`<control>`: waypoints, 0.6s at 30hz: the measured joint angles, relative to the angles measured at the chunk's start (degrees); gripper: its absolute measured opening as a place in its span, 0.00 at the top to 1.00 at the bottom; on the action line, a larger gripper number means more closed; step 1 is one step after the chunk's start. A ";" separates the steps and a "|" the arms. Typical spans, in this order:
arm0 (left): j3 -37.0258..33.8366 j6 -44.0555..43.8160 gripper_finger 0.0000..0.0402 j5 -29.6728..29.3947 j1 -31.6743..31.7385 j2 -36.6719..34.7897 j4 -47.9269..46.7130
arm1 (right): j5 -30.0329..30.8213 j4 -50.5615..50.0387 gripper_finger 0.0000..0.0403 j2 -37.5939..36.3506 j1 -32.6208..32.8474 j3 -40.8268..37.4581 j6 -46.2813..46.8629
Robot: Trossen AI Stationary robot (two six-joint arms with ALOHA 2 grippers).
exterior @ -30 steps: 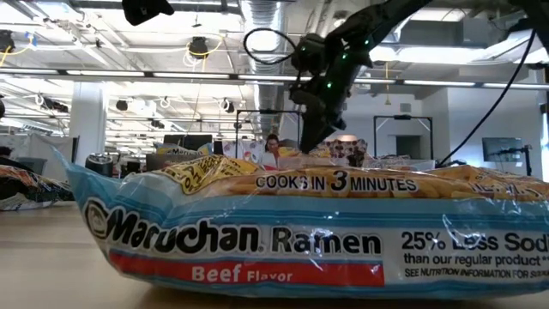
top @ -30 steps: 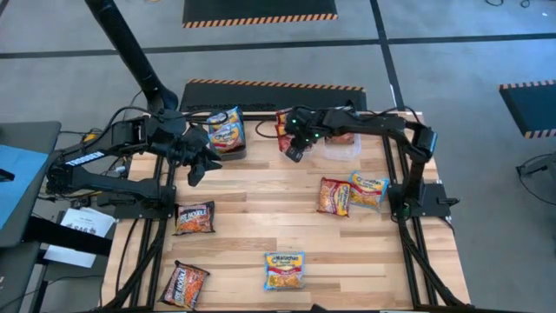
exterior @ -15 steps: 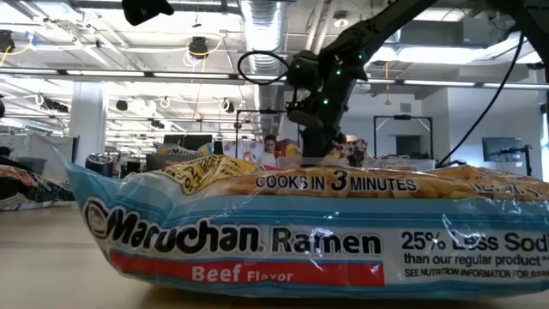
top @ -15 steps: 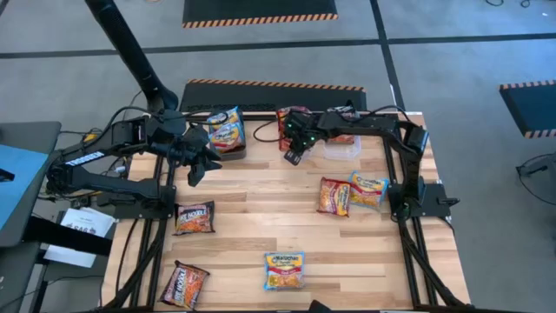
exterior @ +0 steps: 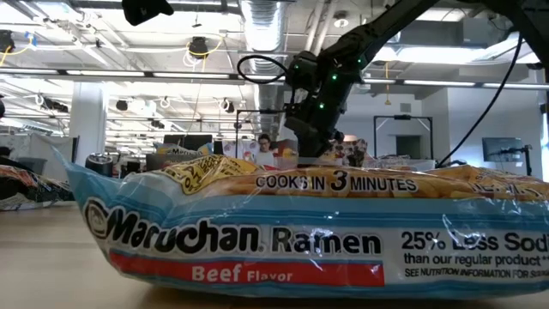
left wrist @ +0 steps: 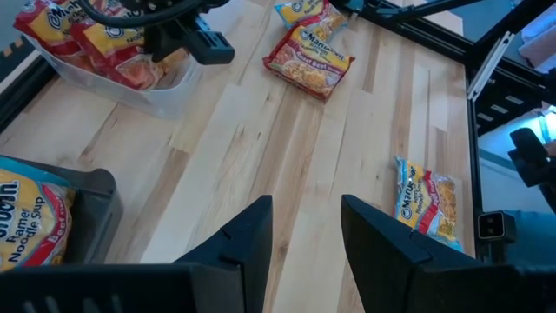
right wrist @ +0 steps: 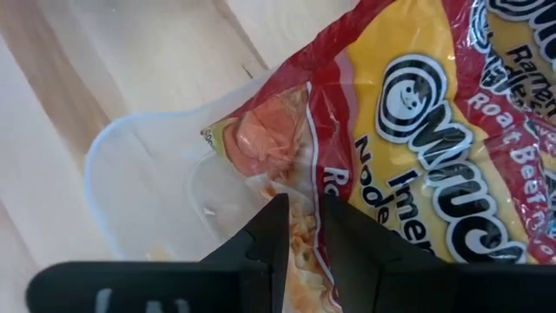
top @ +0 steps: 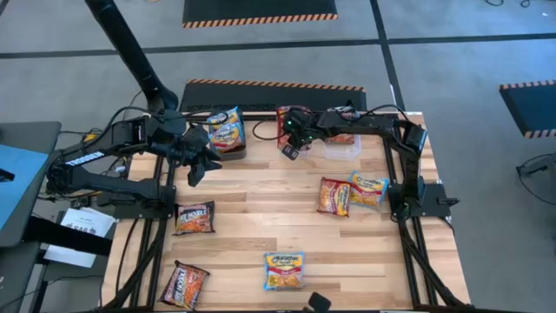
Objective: Sort Maruchan noodles
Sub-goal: Put the red noodle pack into the left transparent bin, then put the black noodle pack into the right transparent bin
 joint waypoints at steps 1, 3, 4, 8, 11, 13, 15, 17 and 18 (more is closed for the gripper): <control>-0.01 0.00 0.69 0.00 0.00 0.00 0.00 | 0.00 -0.12 0.75 0.00 0.02 0.00 -0.04; -0.01 0.00 0.69 0.00 0.00 0.00 0.00 | -0.33 -0.23 0.75 -0.03 0.19 0.00 -0.06; 0.01 0.00 0.69 0.00 0.00 -0.01 0.00 | -1.36 -0.34 0.75 -0.26 0.18 -0.03 -0.08; -0.01 0.00 0.69 0.00 -0.01 0.00 -0.06 | -2.71 -0.46 0.75 -1.24 1.09 -0.02 -0.17; 0.01 0.00 0.69 0.00 -0.01 0.00 -0.63 | -2.80 -1.49 0.75 -1.74 2.03 -0.04 -0.19; -0.01 -0.01 0.69 -0.09 -0.01 0.00 -1.59 | -2.54 -1.94 0.75 -1.99 2.61 -0.02 -0.19; -0.01 0.00 0.69 -1.24 -0.01 0.00 -1.81 | -2.31 -3.52 0.75 -2.93 2.95 -0.07 -0.19; -0.01 -0.02 0.69 -2.84 0.01 -0.02 -2.41 | -2.19 -3.08 0.75 -3.69 3.35 0.08 -0.17; -0.01 -0.04 0.69 -3.63 0.02 0.00 -2.84 | -2.21 -4.02 0.75 -4.36 3.49 0.05 -0.19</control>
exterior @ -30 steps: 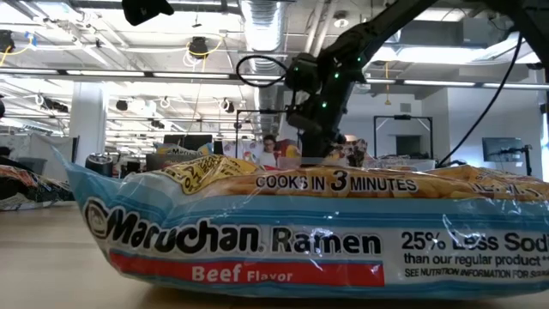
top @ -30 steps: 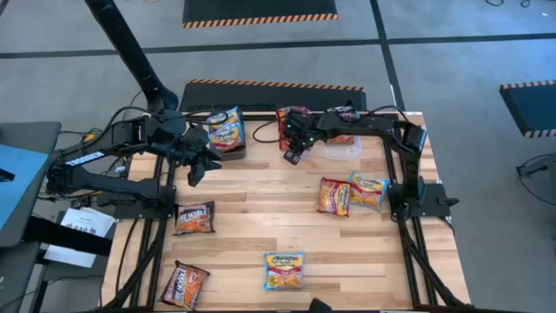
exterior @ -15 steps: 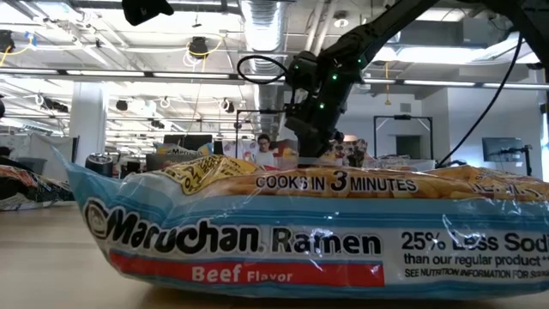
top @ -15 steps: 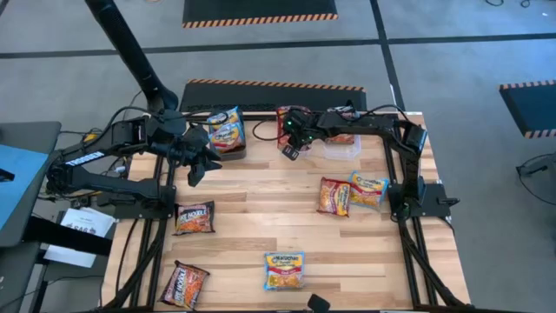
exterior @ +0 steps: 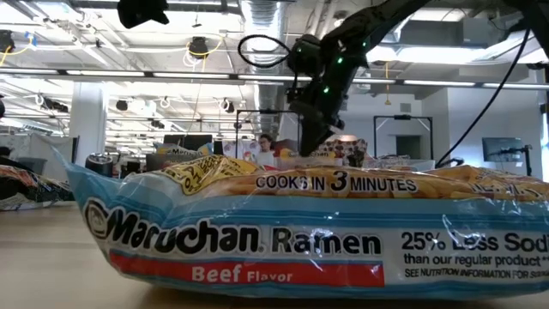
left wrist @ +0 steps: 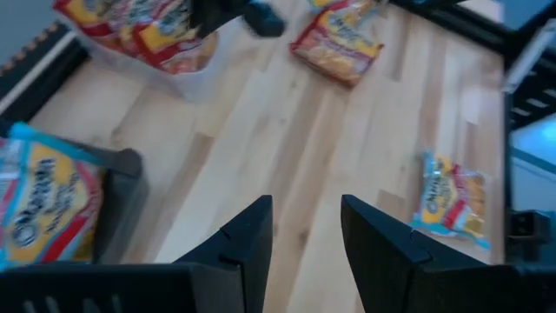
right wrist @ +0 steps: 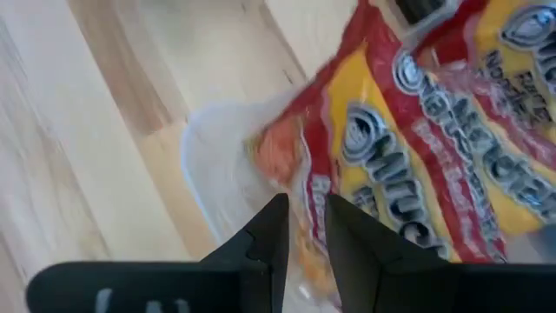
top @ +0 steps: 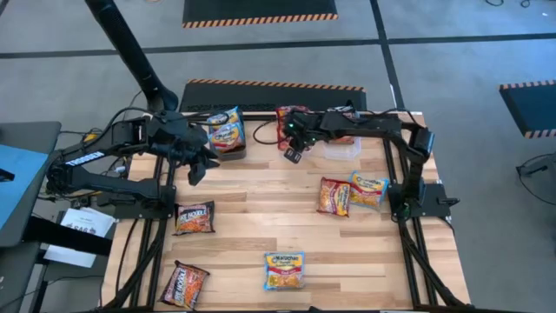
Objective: Sort Maruchan noodles
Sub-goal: Put the black noodle pack into the right transparent bin
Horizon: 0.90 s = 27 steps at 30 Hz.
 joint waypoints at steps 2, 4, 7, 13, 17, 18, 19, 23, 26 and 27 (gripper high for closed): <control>0.01 -0.05 0.69 -1.65 0.00 0.00 -0.38 | -0.04 -1.66 0.75 -1.22 0.81 0.28 0.02; 0.00 -0.05 0.69 -3.06 0.00 0.00 -1.18 | -0.87 -3.39 0.75 -2.63 1.46 1.12 0.02; 0.00 0.03 0.69 -3.64 0.00 0.16 -2.60 | -1.99 -7.15 0.75 -4.80 3.09 3.09 0.04; 0.02 0.46 0.69 -3.70 0.00 1.06 -7.76 | -2.88 -12.89 0.75 -8.73 6.79 6.24 0.05; 0.02 1.62 0.64 -3.64 0.00 2.06 -10.64 | -3.04 -14.43 0.74 -10.73 9.32 7.65 0.08; 0.02 1.68 0.63 -3.51 0.00 2.33 -10.82 | -3.04 -14.31 0.74 -11.20 9.92 8.06 0.16; 0.02 1.67 0.61 -3.48 0.00 2.62 -11.15 | -3.04 -14.81 0.74 -11.86 10.37 8.29 0.26; 0.02 -0.85 0.55 -3.25 0.31 3.61 -12.08 | -3.04 -17.52 0.72 -14.28 12.32 9.96 2.14; 0.02 -1.47 0.53 0.79 0.43 3.96 -15.80 | -3.04 -18.47 0.69 -15.86 14.12 11.07 3.51; 0.02 -1.84 0.53 1.68 0.26 3.96 -17.07 | -3.04 -19.08 0.67 -16.51 14.85 11.36 3.74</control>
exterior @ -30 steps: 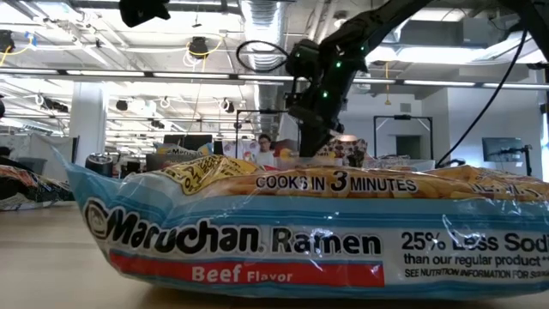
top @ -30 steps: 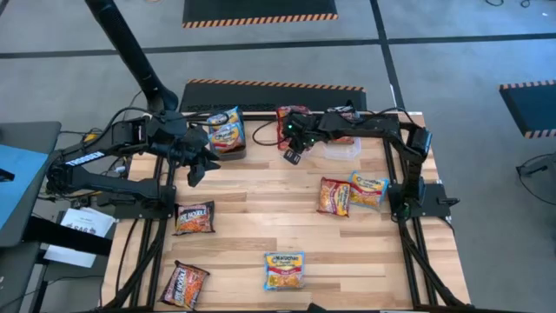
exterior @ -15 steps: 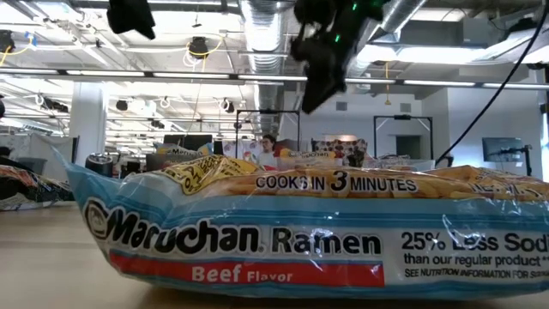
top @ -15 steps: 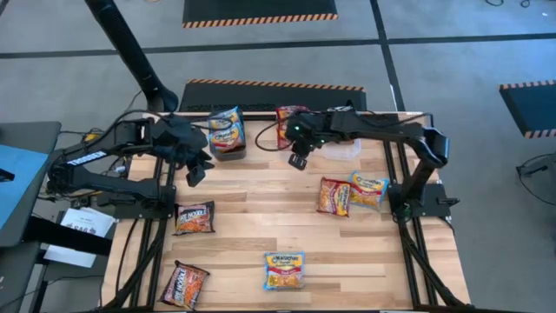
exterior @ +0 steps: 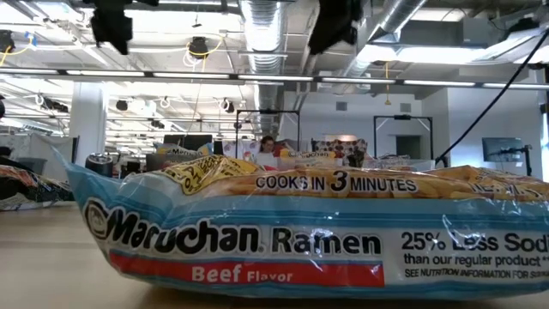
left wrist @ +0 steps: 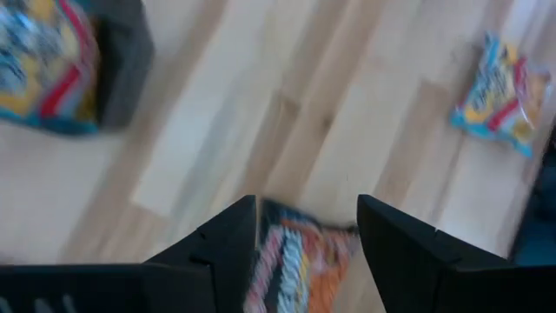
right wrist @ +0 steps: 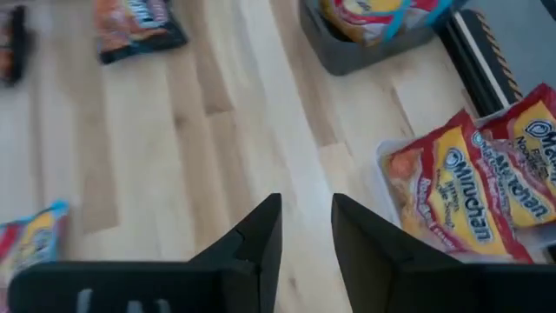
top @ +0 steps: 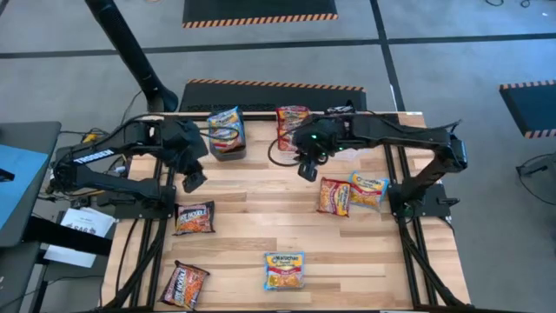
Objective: Sort Maruchan noodles
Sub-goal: Put the black noodle pack into the right transparent bin
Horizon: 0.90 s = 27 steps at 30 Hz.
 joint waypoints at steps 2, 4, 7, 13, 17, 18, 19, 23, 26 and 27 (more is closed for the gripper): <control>0.00 -1.71 0.53 1.00 -0.70 0.26 -2.03 | 0.00 0.81 0.65 -1.27 1.25 0.55 0.98; -0.02 -3.77 0.53 0.92 -1.76 0.31 -4.08 | 0.00 0.15 0.62 -2.20 2.41 0.73 2.14; -0.23 -6.64 0.53 0.85 -4.12 0.22 -6.03 | 0.02 0.08 0.59 -3.41 4.05 0.89 4.21; -5.33 -12.79 0.53 0.59 -10.34 -0.33 -5.73 | -0.02 -1.32 0.54 -4.65 7.85 0.96 7.45; -9.53 -17.42 0.53 0.91 -13.87 -0.26 -5.64 | -0.02 -2.31 0.53 -4.65 10.22 0.94 7.43; -10.72 -18.35 0.53 1.06 -14.61 -0.25 -5.45 | -0.02 -2.64 0.53 -4.57 10.76 0.94 7.43; -11.82 -19.26 0.53 1.02 -15.32 -0.22 -5.14 | -0.02 -2.70 0.53 -4.39 11.29 0.94 7.45; -16.08 -22.43 0.53 0.77 -17.86 -0.22 -3.96 | -0.02 -2.81 0.53 -3.50 13.22 0.85 8.30; -19.13 -24.68 0.53 0.42 -19.64 -0.24 -1.99 | -0.02 -2.44 0.53 -2.87 14.58 1.02 8.42; -20.18 -25.58 0.53 0.42 -20.21 -0.24 -1.07 | -0.02 -2.40 0.53 -2.55 14.89 0.98 8.43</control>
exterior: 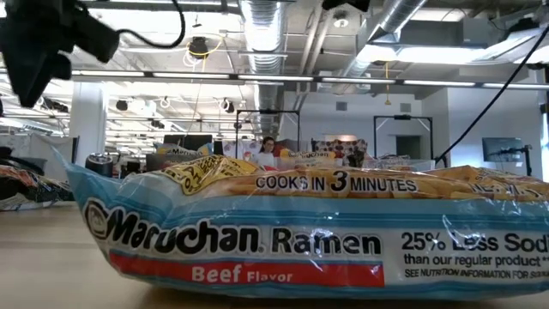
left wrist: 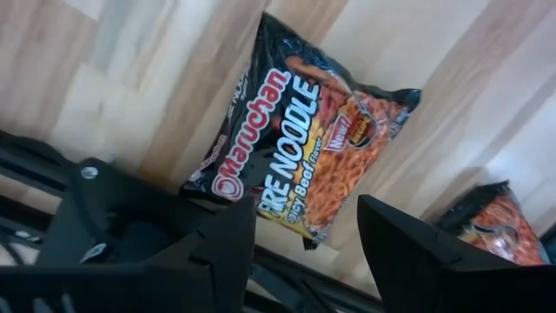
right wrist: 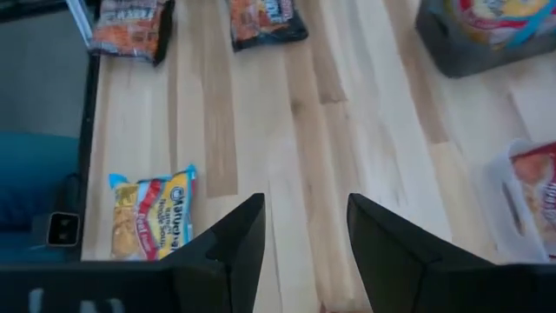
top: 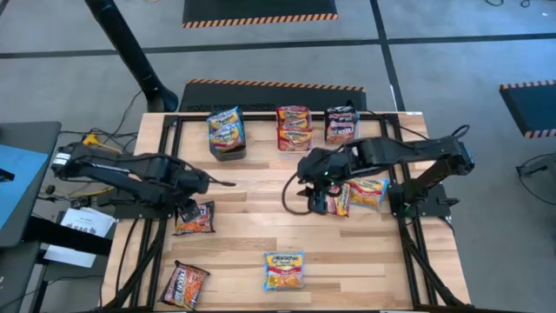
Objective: Sort Maruchan noodles
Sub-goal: Put the black noodle pack into the right transparent bin
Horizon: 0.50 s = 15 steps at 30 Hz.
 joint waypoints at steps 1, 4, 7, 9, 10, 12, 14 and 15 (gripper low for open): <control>-1.09 -0.92 0.53 0.00 -0.52 0.00 0.99 | 0.00 -0.61 0.53 0.19 0.29 -0.19 0.01; -3.96 -3.82 0.53 -0.15 -2.52 0.00 3.98 | 0.01 -0.11 0.53 0.78 1.21 0.12 0.00; -6.64 -7.19 0.53 -0.20 -4.57 0.00 6.98 | 0.00 -1.62 0.53 1.61 1.51 -0.24 0.00; -8.18 -9.53 0.53 -0.17 -5.77 0.02 9.18 | 0.00 -0.29 0.53 2.66 1.89 0.01 0.01; -8.81 -10.77 0.53 -0.17 -6.31 0.00 9.91 | 0.00 -0.79 0.53 2.81 1.88 -0.04 0.02; -9.79 -13.50 0.53 -0.54 -7.48 0.02 10.87 | -0.01 -2.19 0.53 3.10 1.79 -0.18 0.00; -10.49 -15.97 0.53 -1.08 -8.50 0.01 11.70 | 0.00 -0.96 0.53 4.12 1.77 0.05 0.00; -10.85 -17.06 0.53 -1.29 -8.98 0.02 11.85 | -0.04 -1.60 0.53 4.44 1.73 -0.09 0.02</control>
